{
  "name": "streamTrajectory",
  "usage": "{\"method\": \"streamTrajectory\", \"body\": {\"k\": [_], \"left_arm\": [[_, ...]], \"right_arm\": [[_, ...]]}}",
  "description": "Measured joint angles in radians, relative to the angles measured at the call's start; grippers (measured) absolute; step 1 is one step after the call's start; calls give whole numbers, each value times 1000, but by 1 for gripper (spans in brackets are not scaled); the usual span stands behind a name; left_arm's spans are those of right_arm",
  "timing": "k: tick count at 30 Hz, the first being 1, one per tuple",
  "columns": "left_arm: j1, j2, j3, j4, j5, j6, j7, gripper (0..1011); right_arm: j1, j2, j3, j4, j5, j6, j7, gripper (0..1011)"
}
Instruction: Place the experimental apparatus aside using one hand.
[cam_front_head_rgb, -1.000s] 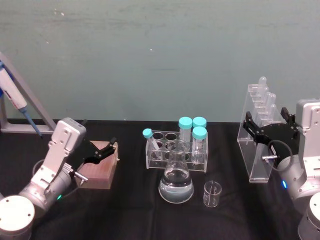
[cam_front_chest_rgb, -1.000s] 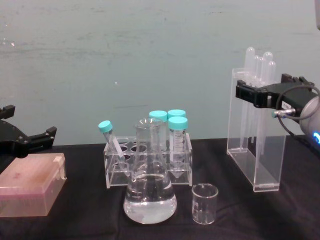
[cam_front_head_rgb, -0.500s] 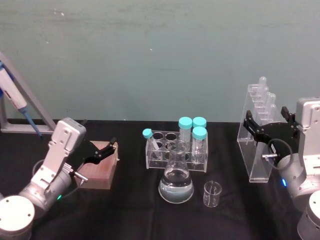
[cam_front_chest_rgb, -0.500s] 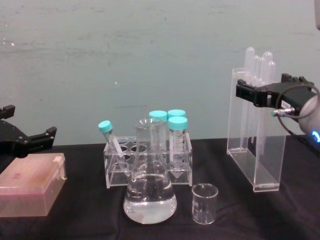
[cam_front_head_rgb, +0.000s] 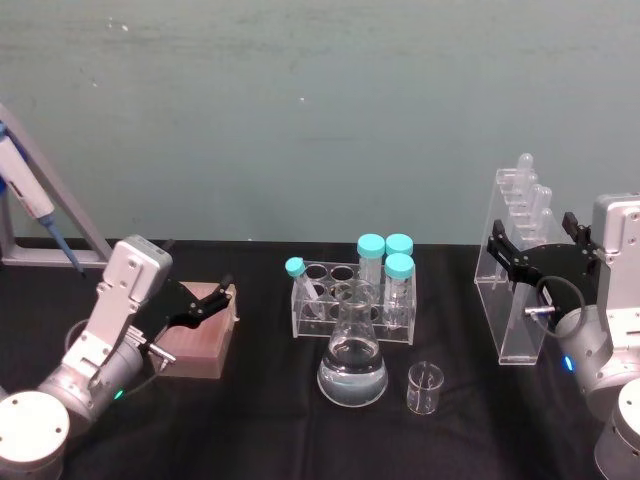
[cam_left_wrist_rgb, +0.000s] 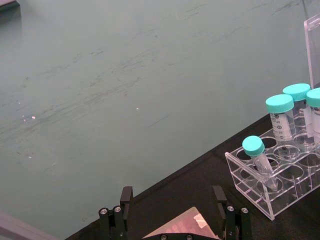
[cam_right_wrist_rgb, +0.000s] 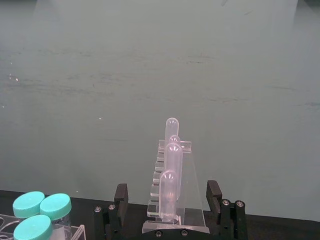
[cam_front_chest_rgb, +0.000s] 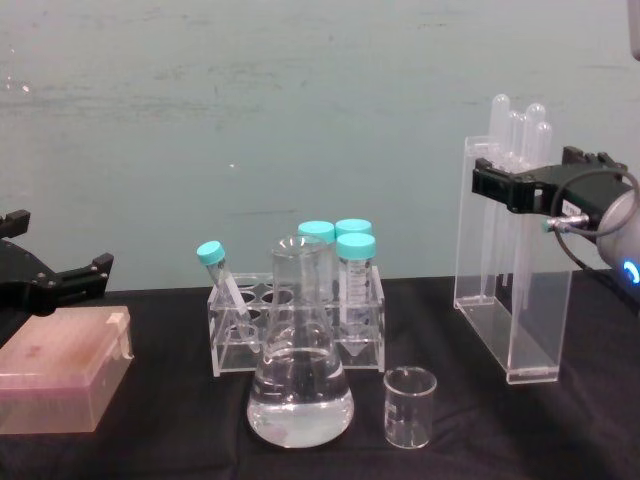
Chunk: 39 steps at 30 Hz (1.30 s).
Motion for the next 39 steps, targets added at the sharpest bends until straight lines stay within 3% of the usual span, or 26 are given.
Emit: {"method": "streamTrajectory", "body": {"k": [39], "left_arm": [[0,0,0,0,0,0,0,1000]], "right_arm": [[20,2,-4,27,4,-3,13,1000]]}}
